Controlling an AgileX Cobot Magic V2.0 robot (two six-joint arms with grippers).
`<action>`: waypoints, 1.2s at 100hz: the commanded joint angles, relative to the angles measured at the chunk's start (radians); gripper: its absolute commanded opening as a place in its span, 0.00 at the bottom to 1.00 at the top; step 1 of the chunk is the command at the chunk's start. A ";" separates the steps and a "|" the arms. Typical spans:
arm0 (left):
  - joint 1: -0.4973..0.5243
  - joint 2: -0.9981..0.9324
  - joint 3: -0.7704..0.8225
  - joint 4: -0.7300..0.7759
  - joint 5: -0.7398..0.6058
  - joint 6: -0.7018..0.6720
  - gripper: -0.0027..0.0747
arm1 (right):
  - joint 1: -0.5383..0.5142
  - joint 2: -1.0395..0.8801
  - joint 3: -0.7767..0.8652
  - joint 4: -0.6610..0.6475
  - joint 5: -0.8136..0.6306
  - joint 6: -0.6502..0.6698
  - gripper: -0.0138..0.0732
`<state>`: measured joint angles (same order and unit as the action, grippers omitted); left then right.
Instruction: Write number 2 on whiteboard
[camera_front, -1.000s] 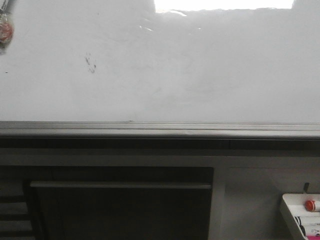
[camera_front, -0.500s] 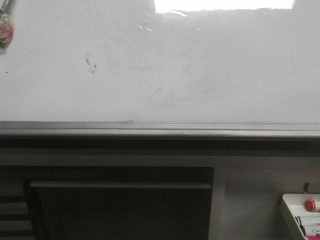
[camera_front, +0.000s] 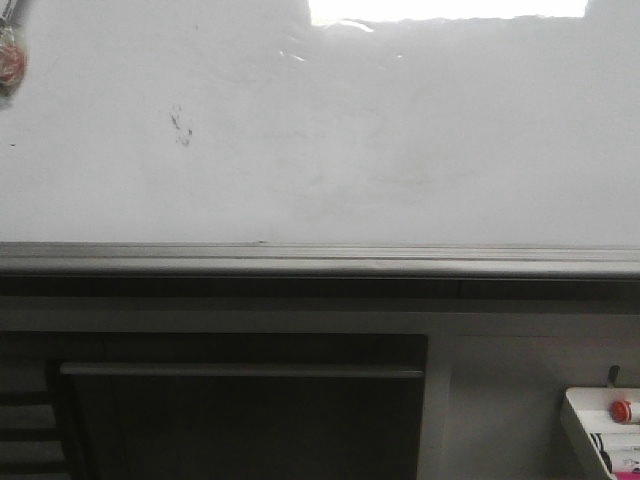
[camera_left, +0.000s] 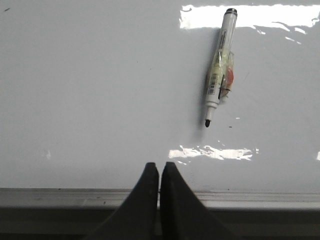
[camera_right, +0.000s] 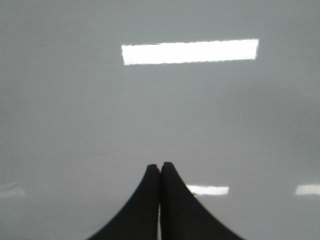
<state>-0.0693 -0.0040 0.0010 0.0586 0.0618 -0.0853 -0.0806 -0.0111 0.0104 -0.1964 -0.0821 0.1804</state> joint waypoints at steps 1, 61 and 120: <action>-0.004 -0.027 -0.012 -0.004 -0.092 -0.010 0.01 | 0.004 -0.008 -0.006 -0.006 -0.057 -0.001 0.08; -0.004 0.280 -0.571 0.071 0.264 0.001 0.01 | 0.055 0.318 -0.606 0.100 0.558 -0.005 0.08; -0.004 0.519 -0.647 0.072 0.331 0.002 0.01 | 0.138 0.624 -0.774 0.144 0.718 -0.134 0.08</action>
<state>-0.0693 0.4908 -0.6127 0.1332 0.4487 -0.0853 0.0558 0.5957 -0.7300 -0.0552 0.6950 0.0538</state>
